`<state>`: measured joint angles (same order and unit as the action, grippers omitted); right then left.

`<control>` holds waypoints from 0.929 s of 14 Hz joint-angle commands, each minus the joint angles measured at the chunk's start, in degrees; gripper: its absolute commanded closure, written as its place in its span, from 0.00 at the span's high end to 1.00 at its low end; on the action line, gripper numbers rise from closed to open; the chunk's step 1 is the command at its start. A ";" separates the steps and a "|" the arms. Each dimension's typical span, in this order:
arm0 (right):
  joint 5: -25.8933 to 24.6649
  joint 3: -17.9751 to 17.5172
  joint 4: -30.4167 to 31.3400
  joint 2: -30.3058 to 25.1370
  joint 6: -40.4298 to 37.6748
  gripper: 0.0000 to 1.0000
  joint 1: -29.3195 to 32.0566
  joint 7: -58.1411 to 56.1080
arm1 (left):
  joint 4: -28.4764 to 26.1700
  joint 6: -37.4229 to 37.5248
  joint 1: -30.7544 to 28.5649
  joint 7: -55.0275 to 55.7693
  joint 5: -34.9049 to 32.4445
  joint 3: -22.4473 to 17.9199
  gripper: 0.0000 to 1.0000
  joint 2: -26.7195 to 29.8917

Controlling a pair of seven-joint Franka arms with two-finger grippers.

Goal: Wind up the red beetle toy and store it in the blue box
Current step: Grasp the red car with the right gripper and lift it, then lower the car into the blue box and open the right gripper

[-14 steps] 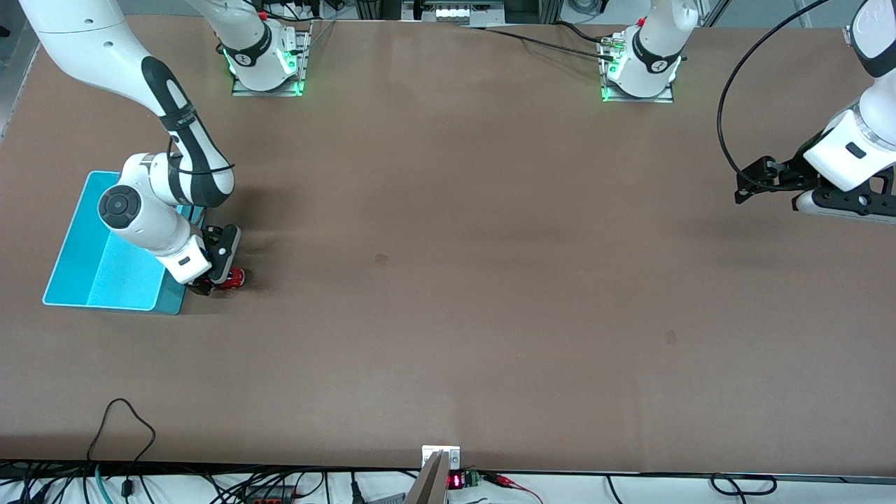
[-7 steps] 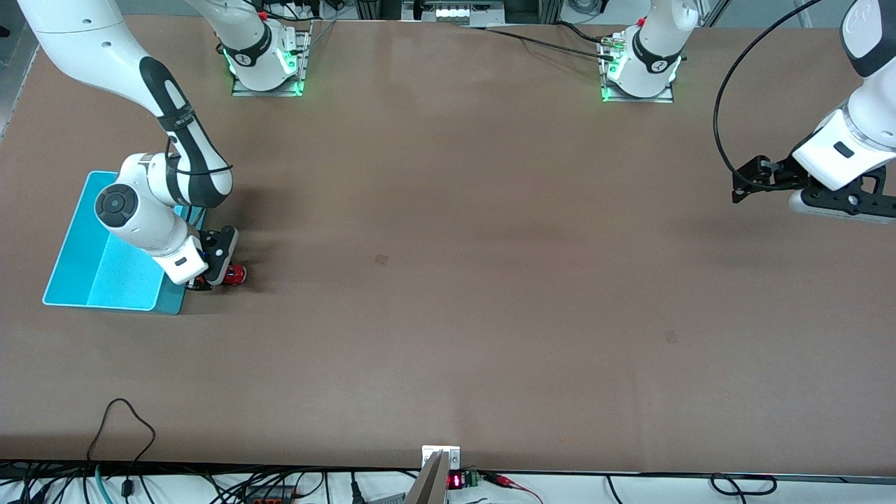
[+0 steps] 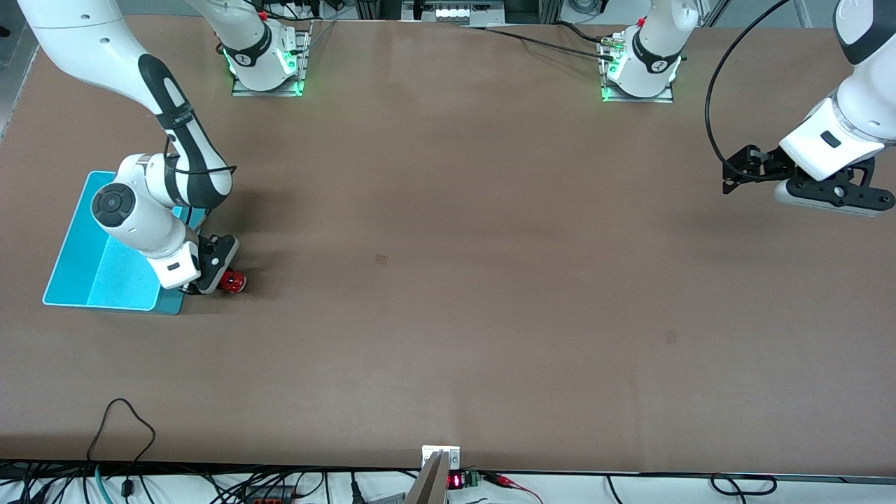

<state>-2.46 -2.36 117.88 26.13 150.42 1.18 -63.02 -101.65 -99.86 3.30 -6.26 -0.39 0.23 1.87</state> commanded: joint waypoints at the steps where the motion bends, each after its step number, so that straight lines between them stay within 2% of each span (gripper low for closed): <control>1: -0.17 -0.71 0.07 -3.44 -2.57 0.00 -0.22 11.03 | 0.84 1.16 0.13 0.89 -1.45 0.91 1.00 0.24; 7: -0.79 -0.54 -0.90 -11.87 -15.23 0.00 -0.22 42.31 | 0.84 1.25 0.13 0.90 -1.45 1.00 1.00 0.24; 9: -0.79 -0.45 -0.90 -15.30 -21.36 0.00 1.97 50.41 | 0.84 1.16 0.04 0.90 -1.45 1.00 1.00 0.24; 10: -0.70 -0.10 -0.90 -16.88 -24.01 0.00 2.59 51.84 | 1.02 0.90 0.04 0.90 -1.80 1.00 1.00 0.16; 13: -0.79 4.98 0.59 -21.63 -32.97 0.00 3.91 52.03 | 1.81 0.90 0.04 0.90 -3.04 0.91 1.00 -0.20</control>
<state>-2.72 0.25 116.17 8.37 122.26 3.97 -12.43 -101.17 -99.82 3.30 -6.02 -2.10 0.95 1.87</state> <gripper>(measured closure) 0.546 0.000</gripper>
